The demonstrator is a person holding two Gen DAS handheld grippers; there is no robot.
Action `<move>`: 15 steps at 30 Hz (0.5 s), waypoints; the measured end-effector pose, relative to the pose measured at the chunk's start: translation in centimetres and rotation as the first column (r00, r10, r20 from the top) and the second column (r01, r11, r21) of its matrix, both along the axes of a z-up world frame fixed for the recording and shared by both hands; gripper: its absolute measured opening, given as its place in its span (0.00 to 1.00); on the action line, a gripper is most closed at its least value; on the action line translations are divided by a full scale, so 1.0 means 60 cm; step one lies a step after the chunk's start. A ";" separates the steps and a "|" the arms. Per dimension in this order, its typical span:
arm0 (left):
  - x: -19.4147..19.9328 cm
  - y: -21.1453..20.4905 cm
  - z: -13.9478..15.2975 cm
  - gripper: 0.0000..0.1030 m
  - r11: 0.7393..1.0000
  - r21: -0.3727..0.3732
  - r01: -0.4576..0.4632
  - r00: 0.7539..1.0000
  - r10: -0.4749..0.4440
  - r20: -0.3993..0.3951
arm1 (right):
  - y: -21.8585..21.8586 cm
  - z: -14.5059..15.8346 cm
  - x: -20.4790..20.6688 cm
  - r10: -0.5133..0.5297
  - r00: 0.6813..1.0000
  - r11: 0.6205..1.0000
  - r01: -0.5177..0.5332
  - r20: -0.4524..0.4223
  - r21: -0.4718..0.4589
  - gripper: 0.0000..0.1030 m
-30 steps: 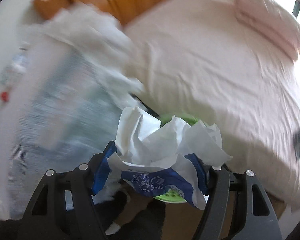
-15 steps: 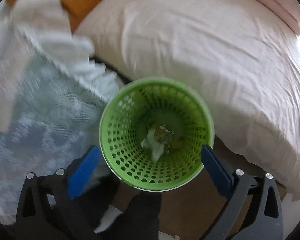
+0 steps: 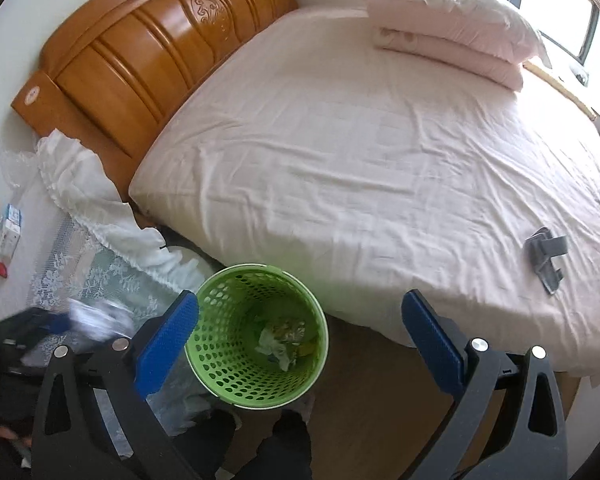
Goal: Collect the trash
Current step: 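Carry both items to the green wastebasket and open both tools to drop them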
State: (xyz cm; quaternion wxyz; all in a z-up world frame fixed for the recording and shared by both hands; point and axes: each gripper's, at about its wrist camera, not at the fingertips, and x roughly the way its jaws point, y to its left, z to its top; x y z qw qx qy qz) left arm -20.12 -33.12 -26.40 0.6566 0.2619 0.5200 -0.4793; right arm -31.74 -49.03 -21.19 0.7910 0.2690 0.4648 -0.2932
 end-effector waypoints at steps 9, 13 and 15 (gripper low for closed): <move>-0.033 -0.027 -0.053 0.85 0.997 0.069 0.023 0.999 -0.020 -0.048 | 0.004 -0.008 -0.007 0.005 1.000 1.000 -0.005 -0.024 -0.015 0.98; -0.013 -0.014 -0.020 0.87 0.999 0.029 -0.025 0.999 0.026 -0.043 | 0.006 -0.011 0.004 0.010 1.000 1.000 -0.010 -0.021 -0.005 0.98; 0.004 -0.002 0.011 0.87 0.997 0.015 -0.076 0.997 0.076 -0.010 | 0.014 -0.006 0.016 0.023 1.000 1.000 -0.023 -0.014 -0.010 0.98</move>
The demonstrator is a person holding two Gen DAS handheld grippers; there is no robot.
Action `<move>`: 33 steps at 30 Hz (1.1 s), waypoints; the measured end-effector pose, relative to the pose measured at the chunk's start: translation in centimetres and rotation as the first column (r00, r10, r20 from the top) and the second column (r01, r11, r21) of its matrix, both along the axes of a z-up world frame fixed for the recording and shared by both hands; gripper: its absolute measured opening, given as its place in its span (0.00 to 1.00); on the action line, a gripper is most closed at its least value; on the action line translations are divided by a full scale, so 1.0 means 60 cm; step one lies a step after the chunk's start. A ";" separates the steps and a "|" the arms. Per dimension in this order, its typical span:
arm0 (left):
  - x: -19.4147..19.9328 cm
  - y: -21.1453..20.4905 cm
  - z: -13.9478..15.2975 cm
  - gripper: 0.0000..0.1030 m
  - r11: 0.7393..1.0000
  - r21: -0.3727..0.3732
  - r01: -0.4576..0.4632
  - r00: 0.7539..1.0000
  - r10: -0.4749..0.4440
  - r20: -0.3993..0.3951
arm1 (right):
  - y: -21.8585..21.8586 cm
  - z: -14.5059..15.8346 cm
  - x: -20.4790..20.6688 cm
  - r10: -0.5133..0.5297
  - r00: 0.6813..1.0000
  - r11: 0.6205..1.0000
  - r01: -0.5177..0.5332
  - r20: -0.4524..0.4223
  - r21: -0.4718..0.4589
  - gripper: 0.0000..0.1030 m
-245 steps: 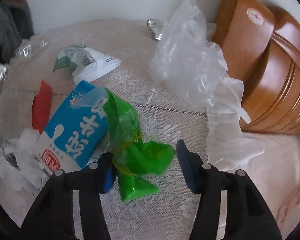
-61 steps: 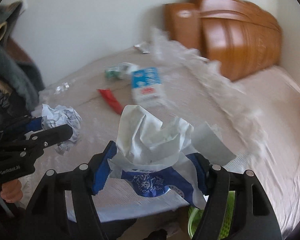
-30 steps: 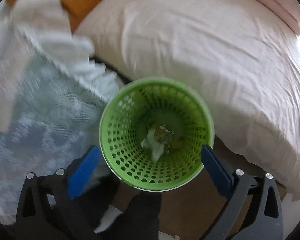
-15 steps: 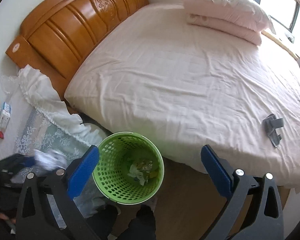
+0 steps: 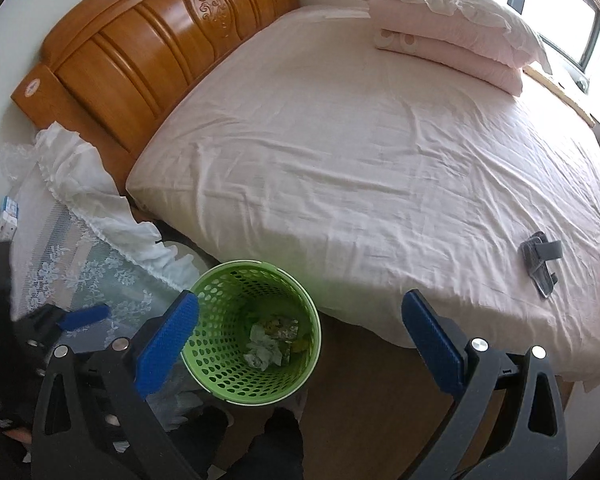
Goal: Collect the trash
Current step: 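Carry both items to the green wastebasket and open both tools to drop them, then move both tools back toward the bed with the remaining trash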
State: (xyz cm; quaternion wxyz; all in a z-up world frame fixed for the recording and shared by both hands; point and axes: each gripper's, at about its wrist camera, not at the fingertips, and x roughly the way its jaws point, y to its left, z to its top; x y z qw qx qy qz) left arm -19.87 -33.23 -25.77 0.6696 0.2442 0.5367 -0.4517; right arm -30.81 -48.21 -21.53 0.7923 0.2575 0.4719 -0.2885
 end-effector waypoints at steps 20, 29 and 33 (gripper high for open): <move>0.189 0.432 0.298 0.93 0.749 -0.279 -0.601 0.717 0.659 0.225 | 0.217 0.148 0.271 0.418 0.885 0.909 -0.405 0.207 -0.104 0.98; 0.225 0.570 0.277 0.93 0.625 -0.256 -0.737 0.592 0.781 0.200 | 0.329 0.145 0.347 0.547 0.813 0.836 -0.540 0.198 -0.095 0.98; 0.236 0.596 0.273 0.93 0.610 -0.258 -0.749 0.576 0.792 0.200 | 0.354 0.145 0.368 0.564 0.804 0.825 -0.557 0.191 -0.091 0.98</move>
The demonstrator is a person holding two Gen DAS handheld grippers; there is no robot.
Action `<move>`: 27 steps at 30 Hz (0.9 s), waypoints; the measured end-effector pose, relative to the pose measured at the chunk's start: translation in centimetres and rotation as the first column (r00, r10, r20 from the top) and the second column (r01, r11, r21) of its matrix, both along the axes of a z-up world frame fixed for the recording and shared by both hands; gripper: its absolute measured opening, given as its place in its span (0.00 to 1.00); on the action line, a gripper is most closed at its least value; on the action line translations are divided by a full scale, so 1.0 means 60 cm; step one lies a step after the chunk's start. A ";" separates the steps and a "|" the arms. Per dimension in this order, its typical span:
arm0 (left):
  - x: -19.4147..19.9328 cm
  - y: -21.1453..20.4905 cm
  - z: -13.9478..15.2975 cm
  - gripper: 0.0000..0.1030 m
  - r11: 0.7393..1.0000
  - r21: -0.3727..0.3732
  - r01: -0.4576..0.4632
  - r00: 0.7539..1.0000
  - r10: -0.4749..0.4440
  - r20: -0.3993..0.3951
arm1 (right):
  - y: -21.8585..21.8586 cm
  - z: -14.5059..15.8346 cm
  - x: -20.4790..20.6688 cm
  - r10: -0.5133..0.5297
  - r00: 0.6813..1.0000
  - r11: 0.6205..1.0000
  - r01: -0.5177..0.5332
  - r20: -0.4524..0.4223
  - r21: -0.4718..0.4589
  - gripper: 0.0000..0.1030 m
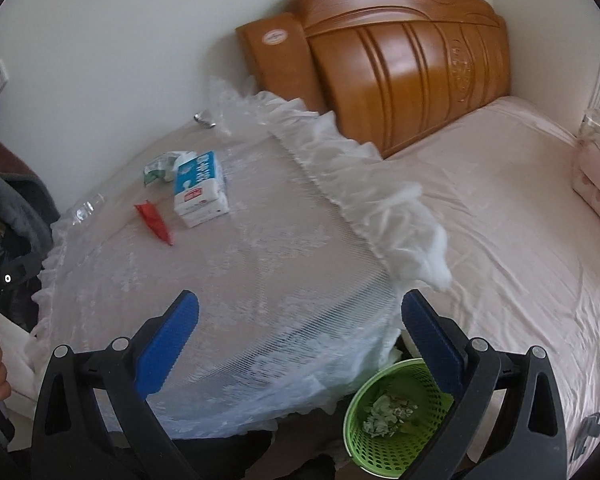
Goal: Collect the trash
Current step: 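Move both tools back toward the bed with the remaining trash, then grasp the blue-white milk carton with right tool while left tool grasps green-white snack bag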
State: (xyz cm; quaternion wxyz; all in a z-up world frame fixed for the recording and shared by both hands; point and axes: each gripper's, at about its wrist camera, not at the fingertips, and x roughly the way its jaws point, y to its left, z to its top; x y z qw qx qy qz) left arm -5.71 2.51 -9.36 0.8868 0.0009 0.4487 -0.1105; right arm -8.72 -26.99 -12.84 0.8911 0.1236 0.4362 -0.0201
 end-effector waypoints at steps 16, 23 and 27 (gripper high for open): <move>0.056 0.083 -0.031 0.93 0.999 0.019 -0.042 0.998 0.043 -0.035 | 0.143 -0.044 0.218 0.134 0.988 0.990 -0.137 -0.071 -0.044 0.98; 0.090 0.116 -0.044 0.93 0.998 0.021 -0.052 0.997 0.053 -0.052 | 0.213 -0.104 0.347 0.178 0.972 0.973 -0.197 -0.154 -0.118 0.98; 0.119 0.127 -0.050 0.93 0.998 0.027 -0.048 0.998 0.049 -0.050 | 0.224 -0.137 0.386 0.180 0.962 0.966 -0.212 -0.203 -0.149 0.98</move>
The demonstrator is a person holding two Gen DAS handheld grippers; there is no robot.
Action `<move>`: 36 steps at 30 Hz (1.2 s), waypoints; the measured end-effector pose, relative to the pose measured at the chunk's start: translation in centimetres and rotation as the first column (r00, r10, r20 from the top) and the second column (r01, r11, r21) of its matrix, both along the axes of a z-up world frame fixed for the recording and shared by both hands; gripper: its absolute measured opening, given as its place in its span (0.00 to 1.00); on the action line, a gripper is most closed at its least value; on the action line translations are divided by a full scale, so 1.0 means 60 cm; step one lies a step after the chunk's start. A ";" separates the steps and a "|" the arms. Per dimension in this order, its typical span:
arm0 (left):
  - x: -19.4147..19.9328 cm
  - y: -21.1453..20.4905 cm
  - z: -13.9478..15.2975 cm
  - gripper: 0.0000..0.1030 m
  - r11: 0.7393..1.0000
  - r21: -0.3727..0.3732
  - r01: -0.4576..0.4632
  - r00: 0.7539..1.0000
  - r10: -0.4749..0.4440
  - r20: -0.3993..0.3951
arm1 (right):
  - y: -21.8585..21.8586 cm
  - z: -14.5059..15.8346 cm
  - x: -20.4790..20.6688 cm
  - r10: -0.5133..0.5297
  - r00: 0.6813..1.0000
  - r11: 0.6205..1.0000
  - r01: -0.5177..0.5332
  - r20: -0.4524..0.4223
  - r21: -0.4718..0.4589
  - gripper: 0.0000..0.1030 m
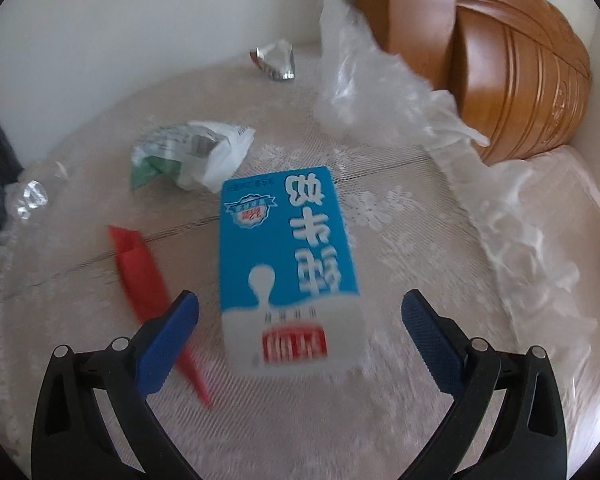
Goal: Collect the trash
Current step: 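Grasp the blue-white milk carton with right tool while left tool grasps green-white snack bag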
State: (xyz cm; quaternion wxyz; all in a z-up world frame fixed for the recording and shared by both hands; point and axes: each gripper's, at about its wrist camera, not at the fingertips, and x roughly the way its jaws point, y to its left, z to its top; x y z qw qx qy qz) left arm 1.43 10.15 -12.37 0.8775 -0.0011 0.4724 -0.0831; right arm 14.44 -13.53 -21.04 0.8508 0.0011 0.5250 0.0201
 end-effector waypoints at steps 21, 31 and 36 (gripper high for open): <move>0.227 -0.106 -0.056 0.93 0.876 0.093 0.474 0.881 -0.471 -0.050 | -0.060 0.083 -0.130 -0.041 0.999 0.997 0.039 0.033 0.067 0.66; 0.347 -0.193 -0.129 0.93 0.628 0.156 0.762 0.647 -0.740 -0.183 | -0.075 0.098 -0.254 -0.226 0.974 0.972 0.227 -0.017 0.060 0.66; 0.361 -0.222 -0.162 0.93 0.516 0.223 0.827 0.558 -0.802 -0.215 | -0.080 0.094 -0.295 -0.325 0.945 0.942 0.327 -0.038 0.077 0.66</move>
